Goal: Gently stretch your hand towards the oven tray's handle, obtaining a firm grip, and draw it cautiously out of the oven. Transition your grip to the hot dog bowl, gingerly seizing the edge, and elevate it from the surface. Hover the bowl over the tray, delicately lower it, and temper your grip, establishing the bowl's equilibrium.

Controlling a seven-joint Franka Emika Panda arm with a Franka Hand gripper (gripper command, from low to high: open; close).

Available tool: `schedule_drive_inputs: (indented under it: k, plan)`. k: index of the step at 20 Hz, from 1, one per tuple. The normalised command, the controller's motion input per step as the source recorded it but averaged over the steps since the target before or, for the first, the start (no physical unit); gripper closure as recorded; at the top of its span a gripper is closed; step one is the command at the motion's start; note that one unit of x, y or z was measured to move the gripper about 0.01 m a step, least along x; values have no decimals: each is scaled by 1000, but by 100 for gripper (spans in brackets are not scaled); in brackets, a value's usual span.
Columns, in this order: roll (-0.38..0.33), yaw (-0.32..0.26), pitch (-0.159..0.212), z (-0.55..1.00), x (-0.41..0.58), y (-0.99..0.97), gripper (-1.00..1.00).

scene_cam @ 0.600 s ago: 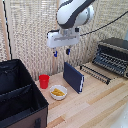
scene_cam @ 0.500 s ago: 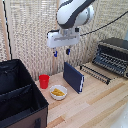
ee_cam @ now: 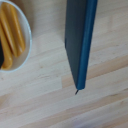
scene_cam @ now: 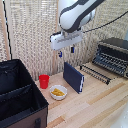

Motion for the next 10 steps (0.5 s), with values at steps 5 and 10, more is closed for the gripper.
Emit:
schedule_drive_inputs:
  k: [5, 10]
  plan:
    - [-320, 95, -26, 4, -60, -382, -100]
    - [-281, 87, -72, 26, -19, -466, -100]
